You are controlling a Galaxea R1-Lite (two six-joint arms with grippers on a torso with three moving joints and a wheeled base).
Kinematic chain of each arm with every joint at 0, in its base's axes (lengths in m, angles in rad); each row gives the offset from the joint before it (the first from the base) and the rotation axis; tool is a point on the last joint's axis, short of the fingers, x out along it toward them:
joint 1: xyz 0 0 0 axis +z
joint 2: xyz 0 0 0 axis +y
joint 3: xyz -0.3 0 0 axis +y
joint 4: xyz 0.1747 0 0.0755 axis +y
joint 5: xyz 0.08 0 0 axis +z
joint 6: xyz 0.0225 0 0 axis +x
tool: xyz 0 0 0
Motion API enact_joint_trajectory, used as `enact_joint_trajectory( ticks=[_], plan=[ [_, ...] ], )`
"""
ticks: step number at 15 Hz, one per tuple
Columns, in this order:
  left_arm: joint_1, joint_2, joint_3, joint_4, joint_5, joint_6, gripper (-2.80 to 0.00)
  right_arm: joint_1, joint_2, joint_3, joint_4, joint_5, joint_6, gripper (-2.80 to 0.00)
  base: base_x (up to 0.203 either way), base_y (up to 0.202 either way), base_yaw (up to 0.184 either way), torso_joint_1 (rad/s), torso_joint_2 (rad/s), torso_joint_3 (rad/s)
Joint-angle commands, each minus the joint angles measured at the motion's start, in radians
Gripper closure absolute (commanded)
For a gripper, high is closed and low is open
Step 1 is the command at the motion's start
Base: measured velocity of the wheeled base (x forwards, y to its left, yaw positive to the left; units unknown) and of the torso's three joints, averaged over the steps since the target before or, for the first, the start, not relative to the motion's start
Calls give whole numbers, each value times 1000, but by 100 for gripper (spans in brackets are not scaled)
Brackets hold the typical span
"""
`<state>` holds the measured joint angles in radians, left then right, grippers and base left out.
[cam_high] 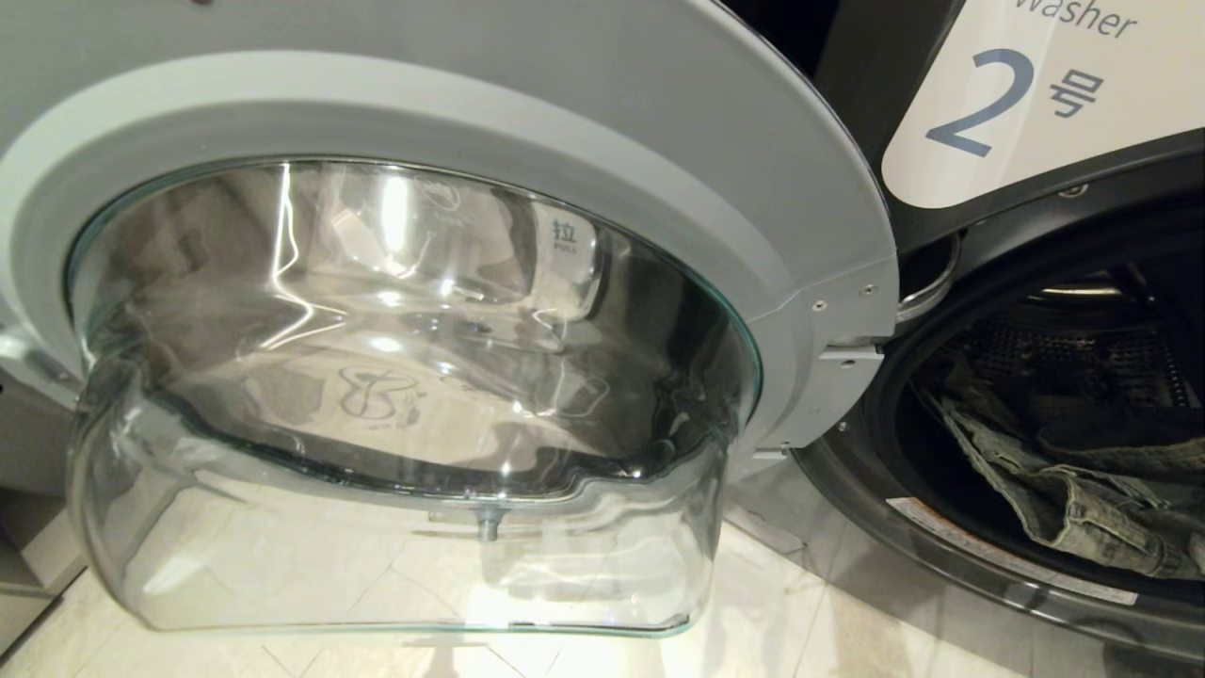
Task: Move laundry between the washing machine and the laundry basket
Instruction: Pick a cloth and place it into the basket
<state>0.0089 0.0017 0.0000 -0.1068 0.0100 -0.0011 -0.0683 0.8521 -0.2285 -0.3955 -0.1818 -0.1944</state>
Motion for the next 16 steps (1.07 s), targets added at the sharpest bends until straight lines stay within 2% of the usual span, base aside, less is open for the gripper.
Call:
enact_joint_trajectory(
  ticks=[1, 5, 13, 16],
  plan=[
    [0, 1, 40, -1, 2, 0, 0, 1, -189, -51, 185, 92, -18, 0, 0, 0, 0, 0, 0, 0],
    [0, 0, 40, -2, 0, 4, 0, 2, -267, -58, 211, 160, -25, 0, 0, 0, 0, 0, 0, 0],
    [0, 0, 40, -4, -2, 0, 0, 2, -241, -72, 211, 163, -27, 0, 0, 0, 0, 0, 0, 0],
    [0, 0, 40, -4, -2, 1, 0, 4, -213, -80, 210, 175, -27, 0, -127, 0, 1, 8, -1, 3]
  ],
)
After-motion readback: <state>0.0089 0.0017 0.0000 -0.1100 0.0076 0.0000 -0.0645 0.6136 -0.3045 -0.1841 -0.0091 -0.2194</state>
